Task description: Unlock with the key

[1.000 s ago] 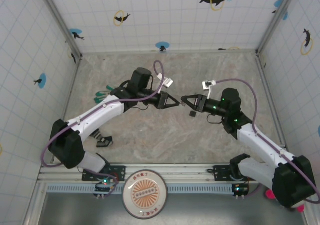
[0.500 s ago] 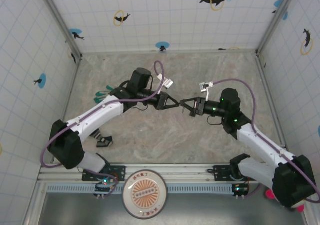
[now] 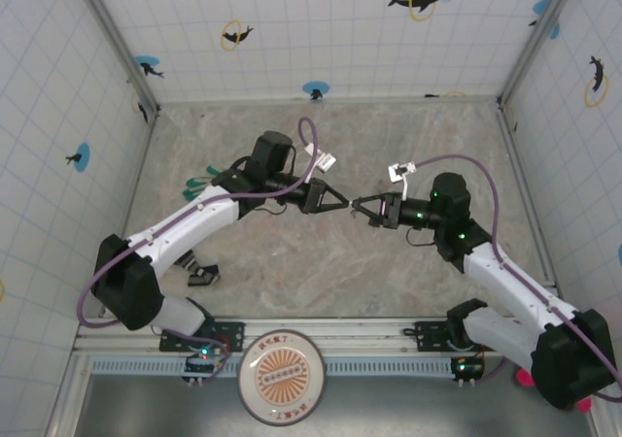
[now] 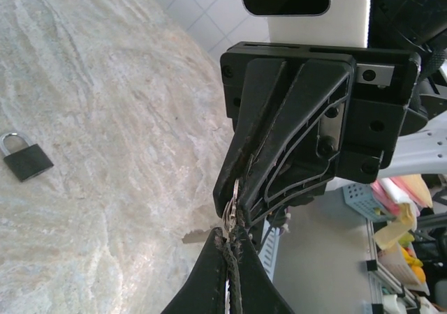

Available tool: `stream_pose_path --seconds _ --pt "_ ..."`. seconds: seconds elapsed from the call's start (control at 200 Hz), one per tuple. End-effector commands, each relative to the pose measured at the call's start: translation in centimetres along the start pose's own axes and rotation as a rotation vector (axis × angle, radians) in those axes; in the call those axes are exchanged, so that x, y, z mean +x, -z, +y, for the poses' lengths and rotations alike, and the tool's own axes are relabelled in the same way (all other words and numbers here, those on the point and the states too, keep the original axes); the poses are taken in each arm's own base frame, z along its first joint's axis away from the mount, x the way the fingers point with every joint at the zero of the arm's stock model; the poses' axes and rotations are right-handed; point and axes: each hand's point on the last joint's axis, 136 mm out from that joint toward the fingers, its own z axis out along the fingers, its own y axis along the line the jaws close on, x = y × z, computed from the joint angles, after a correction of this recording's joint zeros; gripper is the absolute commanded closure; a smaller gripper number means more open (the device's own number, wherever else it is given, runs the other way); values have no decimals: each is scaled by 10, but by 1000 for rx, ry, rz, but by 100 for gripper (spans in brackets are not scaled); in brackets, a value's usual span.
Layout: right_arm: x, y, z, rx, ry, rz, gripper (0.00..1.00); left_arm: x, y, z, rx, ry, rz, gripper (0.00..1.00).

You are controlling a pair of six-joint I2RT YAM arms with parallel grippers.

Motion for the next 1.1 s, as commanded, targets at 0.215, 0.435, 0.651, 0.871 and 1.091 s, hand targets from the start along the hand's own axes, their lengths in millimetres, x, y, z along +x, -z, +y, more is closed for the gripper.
stream_pose_path --seconds 0.215,0.435,0.651,0.871,1.091 --pt "-12 6 14 13 87 -32 100 -16 9 11 -85 -24 -80 75" --pt "-24 20 -13 152 73 -122 100 -35 40 56 -272 87 -268 47" --pt "-35 52 -46 382 76 -246 100 -29 31 96 -383 196 -281 39" --pt "-38 111 -83 676 39 -421 100 -19 -9 124 -505 253 -179 40" --pt "-22 153 -108 836 -32 -520 100 -15 -60 135 -567 268 -79 39"
